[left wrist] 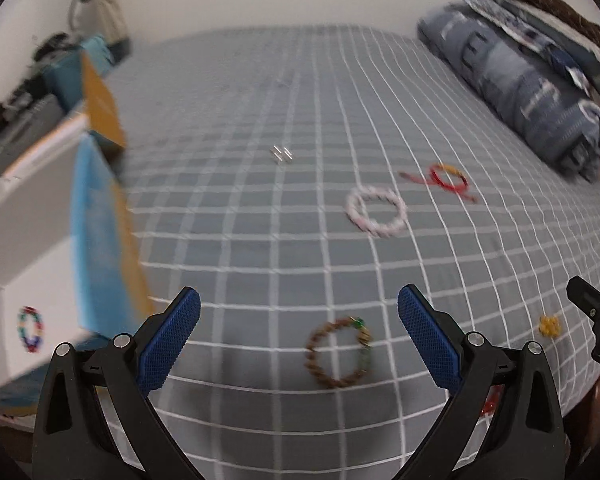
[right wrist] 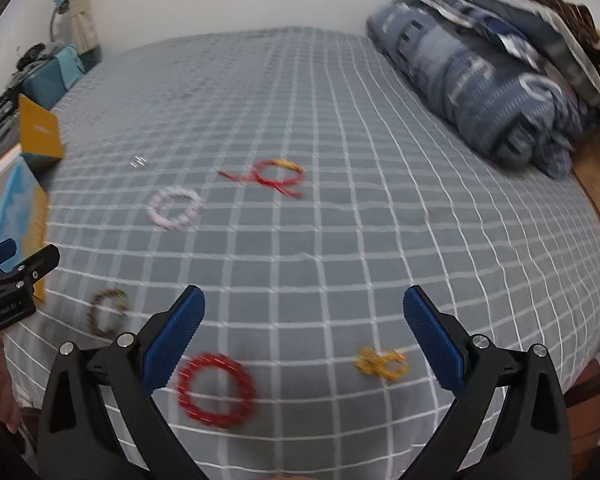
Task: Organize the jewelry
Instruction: 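Move both tools back over the remaining bracelets on the bed, then grasp the brown wooden bead bracelet with left tool while right tool grasps amber bracelet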
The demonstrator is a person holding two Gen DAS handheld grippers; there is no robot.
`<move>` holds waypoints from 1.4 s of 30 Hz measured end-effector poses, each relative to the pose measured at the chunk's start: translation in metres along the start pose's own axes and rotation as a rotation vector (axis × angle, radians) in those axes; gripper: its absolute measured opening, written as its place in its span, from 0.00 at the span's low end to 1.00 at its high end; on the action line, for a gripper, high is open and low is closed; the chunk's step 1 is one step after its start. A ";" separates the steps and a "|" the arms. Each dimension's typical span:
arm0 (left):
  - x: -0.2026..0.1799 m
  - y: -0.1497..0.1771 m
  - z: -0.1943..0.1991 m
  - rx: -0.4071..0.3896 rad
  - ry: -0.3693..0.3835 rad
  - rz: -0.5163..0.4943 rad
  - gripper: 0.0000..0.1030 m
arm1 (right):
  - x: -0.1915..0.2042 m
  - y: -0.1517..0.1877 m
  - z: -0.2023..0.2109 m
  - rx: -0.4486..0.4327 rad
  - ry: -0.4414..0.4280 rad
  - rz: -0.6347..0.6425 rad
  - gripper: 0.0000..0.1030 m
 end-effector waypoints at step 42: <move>-0.020 0.059 -0.061 0.104 0.048 0.005 0.10 | -0.045 0.085 -0.066 0.073 0.035 -0.162 0.15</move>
Point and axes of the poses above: each gripper's, at about its wrist camera, not at the fingertips, and z roughly against the way its jaws point, x to its left, y to its underside, the point moved 5 cm from there along -z, roughly the way its jaws point, and after that the axes turned 12 degrees about -x, right-handed, at the moved point
